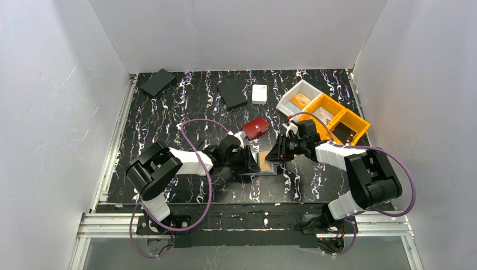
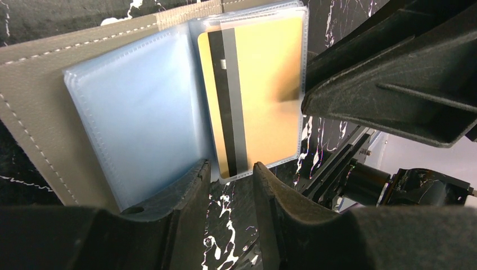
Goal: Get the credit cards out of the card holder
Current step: Remove the credit card from the card holder.
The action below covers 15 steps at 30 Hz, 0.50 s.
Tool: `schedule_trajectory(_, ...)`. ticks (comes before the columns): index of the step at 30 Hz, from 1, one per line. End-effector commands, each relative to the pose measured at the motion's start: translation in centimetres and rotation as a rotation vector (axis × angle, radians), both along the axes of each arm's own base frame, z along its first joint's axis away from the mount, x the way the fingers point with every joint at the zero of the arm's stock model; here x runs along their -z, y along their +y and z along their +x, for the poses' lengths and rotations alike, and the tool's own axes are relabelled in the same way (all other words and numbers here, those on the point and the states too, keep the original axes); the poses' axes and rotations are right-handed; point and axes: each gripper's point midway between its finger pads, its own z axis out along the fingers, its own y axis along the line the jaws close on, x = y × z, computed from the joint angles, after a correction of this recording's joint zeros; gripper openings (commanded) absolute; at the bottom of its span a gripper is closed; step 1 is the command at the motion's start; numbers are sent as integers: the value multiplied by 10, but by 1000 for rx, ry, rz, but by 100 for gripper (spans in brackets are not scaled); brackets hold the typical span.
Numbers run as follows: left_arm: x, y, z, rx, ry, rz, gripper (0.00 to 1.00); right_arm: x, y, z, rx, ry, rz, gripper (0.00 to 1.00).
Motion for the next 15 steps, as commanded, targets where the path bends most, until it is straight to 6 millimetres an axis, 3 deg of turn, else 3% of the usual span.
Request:
schedule_trajectory(1,5,0,-1,14,7,23,32,-10,10,-5,-34,-14,60,34)
schedule_trajectory(5,4,-2,0,21,6,17,31,-14,11,-5,-38,-39,61,34)
schedule_trajectory(11,1,-5,0,32,10,4,31,-4,12,-5,-27,5,48,33)
schedule_trajectory(15,-6,-7,0,33,-1,-19,33,6,11,-3,-15,36,29,17)
